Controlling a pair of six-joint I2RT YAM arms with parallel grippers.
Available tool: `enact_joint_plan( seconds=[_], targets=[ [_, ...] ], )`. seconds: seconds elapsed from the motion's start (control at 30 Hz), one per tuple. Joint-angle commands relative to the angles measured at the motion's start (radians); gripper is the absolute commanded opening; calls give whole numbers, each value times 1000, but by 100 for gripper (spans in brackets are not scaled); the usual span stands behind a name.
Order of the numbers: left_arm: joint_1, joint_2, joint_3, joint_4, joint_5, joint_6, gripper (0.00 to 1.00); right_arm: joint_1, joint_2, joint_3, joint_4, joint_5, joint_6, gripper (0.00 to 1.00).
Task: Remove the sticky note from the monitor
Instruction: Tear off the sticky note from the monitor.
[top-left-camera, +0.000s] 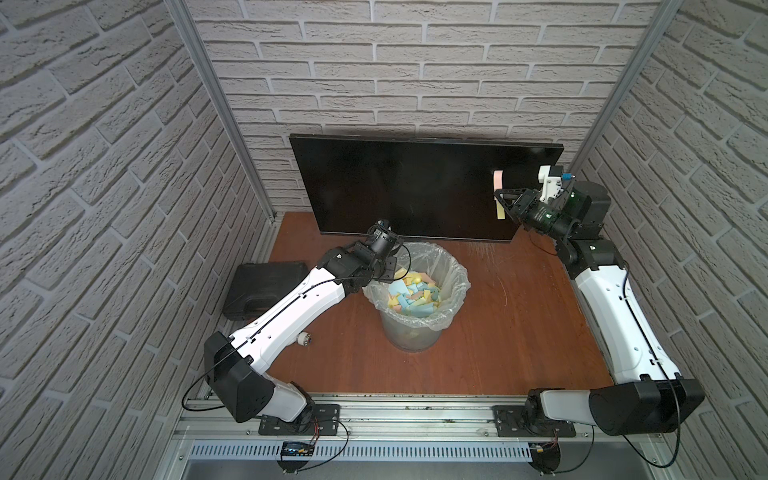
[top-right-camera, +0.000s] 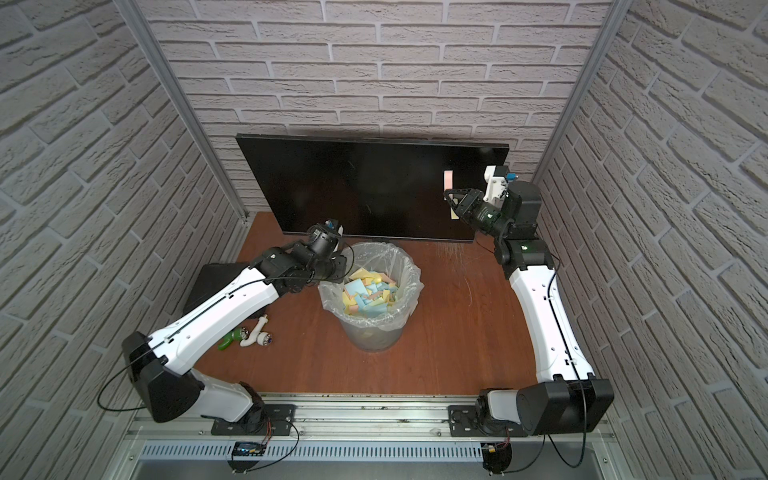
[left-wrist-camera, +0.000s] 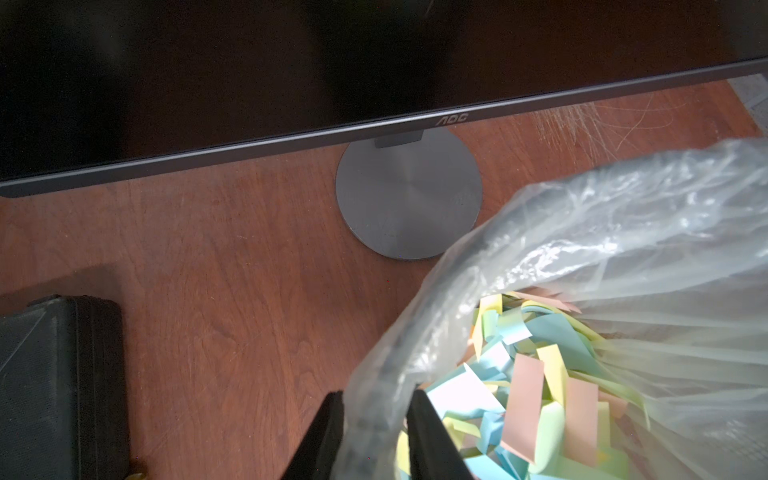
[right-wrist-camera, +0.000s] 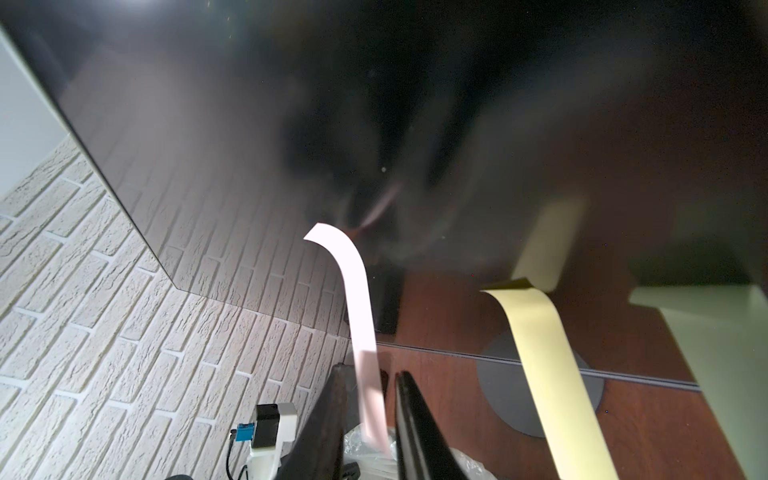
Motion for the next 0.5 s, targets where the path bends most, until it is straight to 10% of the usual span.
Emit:
enact_joint_plan(
  seconds=[0.0, 0.47],
  targets=[
    [-15, 15, -6, 4, 31, -14, 30, 10, 5, 31, 63, -4, -1, 20],
    [-15, 19, -9, 4, 31, -13, 30, 22, -20, 38, 52, -6, -21, 3]
  ],
)
